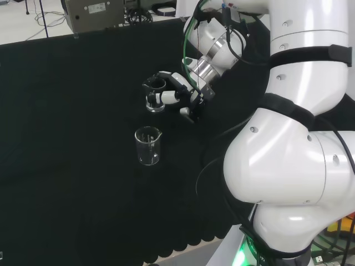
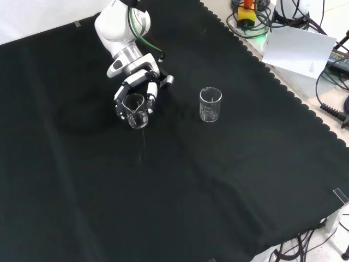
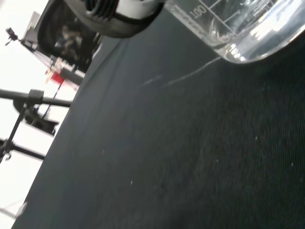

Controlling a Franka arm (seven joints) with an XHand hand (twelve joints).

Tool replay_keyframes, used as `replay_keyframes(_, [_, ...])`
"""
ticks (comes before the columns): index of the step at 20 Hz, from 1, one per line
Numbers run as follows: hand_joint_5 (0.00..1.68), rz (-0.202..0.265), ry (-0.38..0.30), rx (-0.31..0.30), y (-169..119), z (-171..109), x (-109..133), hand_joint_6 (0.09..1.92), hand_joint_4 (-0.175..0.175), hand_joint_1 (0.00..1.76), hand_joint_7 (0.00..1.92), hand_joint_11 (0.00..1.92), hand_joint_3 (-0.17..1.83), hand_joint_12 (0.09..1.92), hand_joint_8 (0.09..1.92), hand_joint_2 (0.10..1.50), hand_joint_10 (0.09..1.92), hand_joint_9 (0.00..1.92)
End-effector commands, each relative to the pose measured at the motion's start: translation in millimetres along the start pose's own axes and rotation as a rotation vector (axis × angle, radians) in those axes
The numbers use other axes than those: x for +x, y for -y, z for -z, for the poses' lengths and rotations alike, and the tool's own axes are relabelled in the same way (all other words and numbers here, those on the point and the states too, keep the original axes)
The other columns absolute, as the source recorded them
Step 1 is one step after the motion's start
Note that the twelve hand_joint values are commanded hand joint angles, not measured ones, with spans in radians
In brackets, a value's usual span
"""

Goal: Pick up the beaker on the right.

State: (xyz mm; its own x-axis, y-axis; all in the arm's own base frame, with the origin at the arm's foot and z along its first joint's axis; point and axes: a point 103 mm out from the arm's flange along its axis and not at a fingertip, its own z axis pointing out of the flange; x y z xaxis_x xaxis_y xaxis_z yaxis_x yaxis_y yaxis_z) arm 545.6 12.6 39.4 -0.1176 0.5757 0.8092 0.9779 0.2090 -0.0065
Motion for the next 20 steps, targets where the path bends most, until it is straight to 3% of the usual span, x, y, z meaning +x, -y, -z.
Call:
replay_keyframes(1, [0.96, 0.022, 0.072, -0.186, 2, 28, 11, 1.13, -0.107, 1.39, 1.02, 0.98, -0.17, 0.97, 0.98, 1.14, 0.74, 1.20])
replay_keyframes(3, [1.00, 0.044, 0.089, -0.181, 2, 40, 17, 1.06, -0.110, 1.40, 1.07, 1.02, -0.17, 0.93, 0.91, 1.12, 0.64, 1.26])
replay_keyframes(6, [1.05, 0.059, 0.125, -0.112, 2, 57, 29, 0.97, -0.112, 1.40, 1.12, 1.07, -0.17, 0.90, 0.83, 1.09, 0.51, 1.34])
replay_keyframes(9, [1.07, 0.041, 0.143, -0.043, 5, 74, 39, 0.92, -0.111, 1.41, 1.15, 1.10, -0.17, 0.90, 0.78, 1.08, 0.43, 1.38])
replay_keyframes(13, [1.08, 0.007, 0.195, 0.004, 19, 90, 51, 0.90, -0.111, 1.41, 1.16, 1.14, -0.17, 0.92, 0.77, 1.08, 0.42, 1.40])
replay_keyframes(20, [1.08, -0.047, 0.287, 0.044, 58, 102, 69, 0.89, -0.110, 1.41, 1.16, 1.14, -0.17, 0.94, 0.78, 1.08, 0.41, 1.40])
